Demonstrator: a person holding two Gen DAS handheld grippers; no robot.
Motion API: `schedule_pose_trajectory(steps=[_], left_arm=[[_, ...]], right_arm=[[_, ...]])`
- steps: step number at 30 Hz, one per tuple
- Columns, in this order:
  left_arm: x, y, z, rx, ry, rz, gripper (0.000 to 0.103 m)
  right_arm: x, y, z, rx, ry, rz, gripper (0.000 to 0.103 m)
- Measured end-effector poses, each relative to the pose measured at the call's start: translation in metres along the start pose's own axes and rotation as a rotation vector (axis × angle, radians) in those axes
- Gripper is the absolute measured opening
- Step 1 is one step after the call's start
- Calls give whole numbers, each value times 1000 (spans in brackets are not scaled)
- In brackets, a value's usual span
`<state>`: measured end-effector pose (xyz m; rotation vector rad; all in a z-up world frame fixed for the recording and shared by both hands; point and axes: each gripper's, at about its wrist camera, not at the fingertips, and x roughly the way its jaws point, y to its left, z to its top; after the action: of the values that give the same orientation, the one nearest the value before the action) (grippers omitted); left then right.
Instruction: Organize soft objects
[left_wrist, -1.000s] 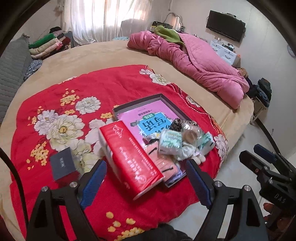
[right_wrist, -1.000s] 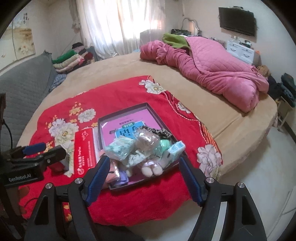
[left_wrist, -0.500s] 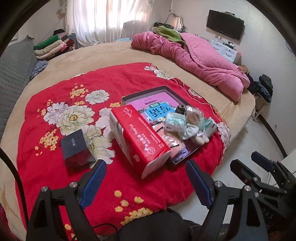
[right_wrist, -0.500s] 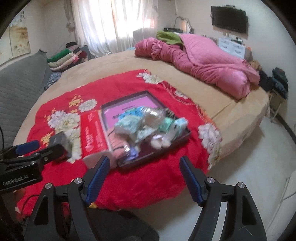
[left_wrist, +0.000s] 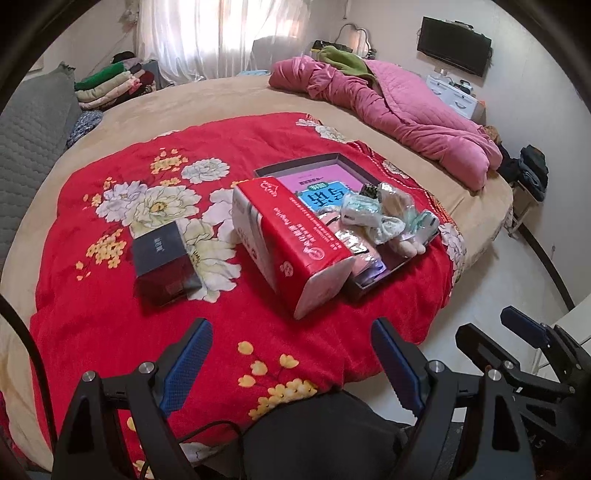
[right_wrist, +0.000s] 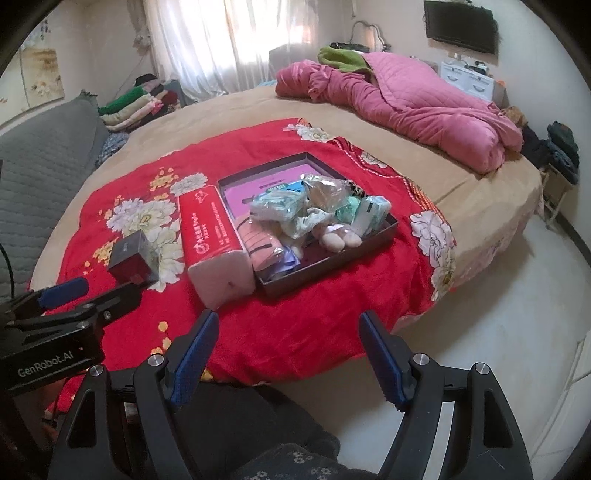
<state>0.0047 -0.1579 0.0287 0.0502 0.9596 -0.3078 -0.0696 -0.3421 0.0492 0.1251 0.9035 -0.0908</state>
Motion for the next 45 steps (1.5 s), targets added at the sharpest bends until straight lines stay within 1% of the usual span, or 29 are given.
schedule_pose_trajectory(steps=[11, 45], left_arm=[[2, 1, -18, 5, 16, 10, 87], [7, 0, -24, 5, 42, 35, 87]], right_arm=[[1, -4, -9, 39, 28, 0, 79], [-1, -1, -15, 38, 21, -5, 79]])
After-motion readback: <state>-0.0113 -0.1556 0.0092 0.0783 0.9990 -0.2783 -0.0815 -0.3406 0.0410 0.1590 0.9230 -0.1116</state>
